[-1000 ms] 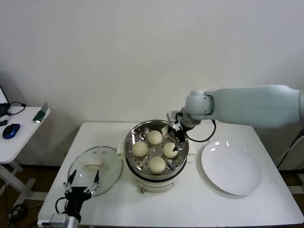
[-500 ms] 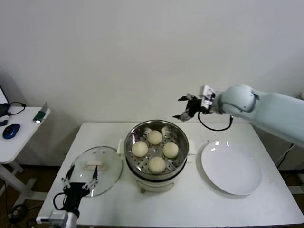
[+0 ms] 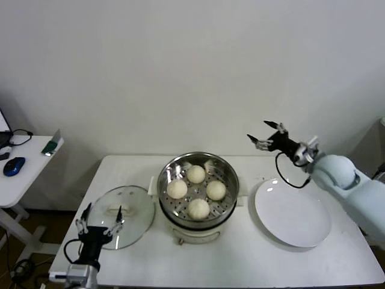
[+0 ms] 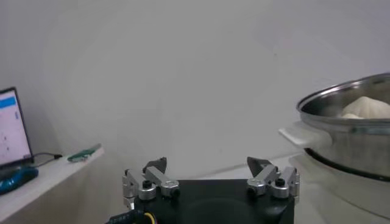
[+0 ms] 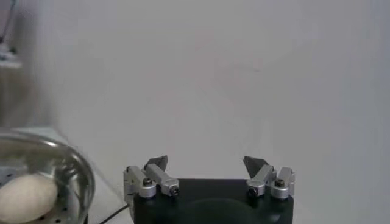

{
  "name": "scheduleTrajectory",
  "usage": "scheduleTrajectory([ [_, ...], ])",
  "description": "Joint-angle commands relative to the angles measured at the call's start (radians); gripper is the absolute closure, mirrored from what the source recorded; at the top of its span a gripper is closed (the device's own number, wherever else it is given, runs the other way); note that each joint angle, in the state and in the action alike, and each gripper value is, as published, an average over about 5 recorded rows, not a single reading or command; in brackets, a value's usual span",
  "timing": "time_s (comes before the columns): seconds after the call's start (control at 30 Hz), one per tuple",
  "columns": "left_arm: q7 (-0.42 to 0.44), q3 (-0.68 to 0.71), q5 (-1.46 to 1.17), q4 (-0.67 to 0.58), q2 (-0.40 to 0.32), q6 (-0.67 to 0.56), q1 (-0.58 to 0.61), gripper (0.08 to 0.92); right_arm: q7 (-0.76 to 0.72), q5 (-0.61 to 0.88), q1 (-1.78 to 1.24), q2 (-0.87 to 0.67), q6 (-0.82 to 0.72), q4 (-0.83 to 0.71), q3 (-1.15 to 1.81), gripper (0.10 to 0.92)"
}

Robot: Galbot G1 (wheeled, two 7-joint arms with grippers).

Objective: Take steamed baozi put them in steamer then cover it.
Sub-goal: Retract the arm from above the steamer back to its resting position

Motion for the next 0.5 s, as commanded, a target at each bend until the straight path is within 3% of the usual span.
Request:
scheduleTrajectory([
  [0.03,-0.01,0.002,0.079,0.0,0.002,-0.021,0.0,0.177,0.001,-0.123,-0.844,0.206,0.31,-0.009,0.767,0.203],
  [0.23,-0.055,0.0,0.258,-0.008,0.03,-0.019,0.005,0.177,0.018,-0.167,-0.95,0.32,0.422,-0.014,0.778,0.203],
  [0.4,-0.24,0.001,0.719,-0.017,0.082,0.023,0.009,0.177,0.038,-0.223,-0.997,0.403,0.472,0.013,0.755,0.203],
  [0.5,-0.283,-0.003,0.969,-0.014,0.106,0.069,0.008,0.177,0.047,-0.247,-1.014,0.445,0.484,0.03,0.741,0.203],
])
